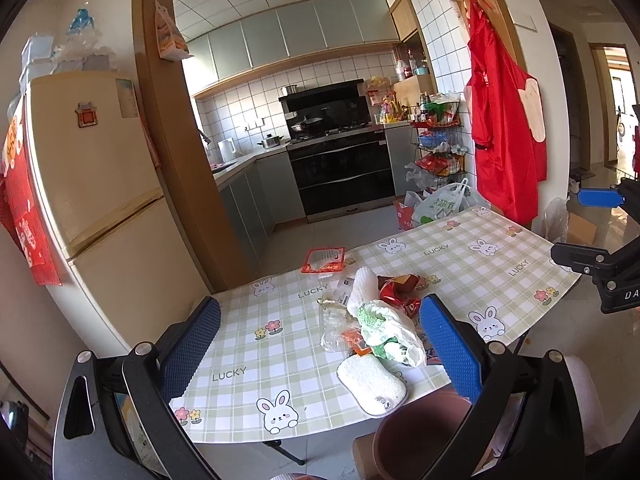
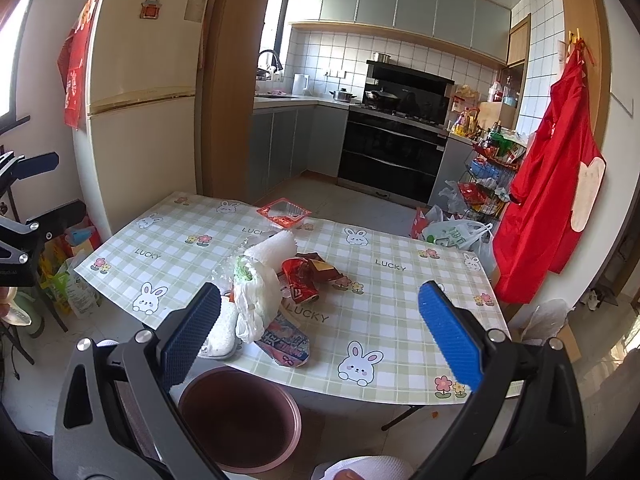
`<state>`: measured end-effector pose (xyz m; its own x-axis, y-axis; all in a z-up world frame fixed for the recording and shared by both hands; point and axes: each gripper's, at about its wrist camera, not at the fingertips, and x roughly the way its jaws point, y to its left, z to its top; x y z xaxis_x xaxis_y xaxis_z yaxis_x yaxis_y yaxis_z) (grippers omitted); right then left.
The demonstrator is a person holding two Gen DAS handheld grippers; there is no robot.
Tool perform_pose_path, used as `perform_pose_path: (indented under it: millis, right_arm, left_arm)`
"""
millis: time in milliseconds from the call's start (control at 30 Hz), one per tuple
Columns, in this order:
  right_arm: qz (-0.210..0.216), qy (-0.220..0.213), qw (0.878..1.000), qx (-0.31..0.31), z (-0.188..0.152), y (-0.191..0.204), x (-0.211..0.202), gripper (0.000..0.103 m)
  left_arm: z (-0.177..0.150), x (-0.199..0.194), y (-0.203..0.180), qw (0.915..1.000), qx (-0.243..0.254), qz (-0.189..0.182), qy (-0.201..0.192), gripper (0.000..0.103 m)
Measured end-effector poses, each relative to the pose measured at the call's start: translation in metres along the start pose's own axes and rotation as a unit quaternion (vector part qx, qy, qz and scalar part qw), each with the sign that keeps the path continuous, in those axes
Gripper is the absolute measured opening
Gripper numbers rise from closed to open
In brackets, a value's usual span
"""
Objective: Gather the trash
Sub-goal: 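Reach the right gripper to the crushed blue drink can and grasp it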
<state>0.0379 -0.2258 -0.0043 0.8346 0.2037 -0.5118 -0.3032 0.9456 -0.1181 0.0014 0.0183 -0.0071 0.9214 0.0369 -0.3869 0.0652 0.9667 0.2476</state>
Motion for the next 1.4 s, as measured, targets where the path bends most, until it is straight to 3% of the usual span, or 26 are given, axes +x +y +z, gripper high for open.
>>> perform_pose_path:
  millis: [200,333,500,700,800,900,1000,1133,1233,1400]
  right_arm:
    - [0.018,-0.011,0.998,0.054,-0.022,-0.011,0.022,0.098]
    - [0.047,0.0,0.994,0.101,-0.044,-0.017,0.045,0.098]
    - [0.065,0.036,0.987,0.139,-0.081,-0.017,0.083,0.098]
    - [0.085,0.079,0.98,0.163,-0.109,-0.016,0.118,0.098]
    - [0.096,0.083,0.977,0.173,-0.113,-0.018,0.129,0.098]
    - [0.103,0.09,0.979,0.15,-0.112,-0.012,0.138,0.098]
    - [0.069,0.084,0.987,0.117,-0.109,-0.004,0.143,0.098]
    - [0.076,0.093,0.986,0.116,-0.112,-0.003,0.158,0.097]
    - [0.071,0.105,0.989,0.081,-0.119,0.004,0.172,0.097]
    - [0.128,0.133,0.982,0.031,-0.13,0.014,0.206,0.097]
  left_arm:
    - [-0.022,0.017,0.013,0.9994,-0.035,0.0,-0.003,0.098]
    - [-0.053,0.043,0.021,0.9977,-0.057,-0.007,0.038,0.098]
    - [-0.097,0.073,0.021,0.9961,-0.047,0.013,0.073,0.098]
    - [-0.138,0.109,0.029,0.9857,-0.109,-0.021,0.127,0.098]
    - [-0.151,0.124,0.03,0.9827,-0.116,-0.017,0.143,0.098]
    - [-0.155,0.131,0.031,0.9818,-0.122,-0.017,0.145,0.098]
    - [-0.157,0.135,0.032,0.9819,-0.131,-0.015,0.136,0.098]
    - [-0.16,0.141,0.029,0.9825,-0.131,-0.026,0.13,0.098]
    - [-0.167,0.151,0.023,0.981,-0.125,-0.035,0.144,0.098]
    - [-0.179,0.166,0.022,0.9761,-0.136,-0.041,0.165,0.098]
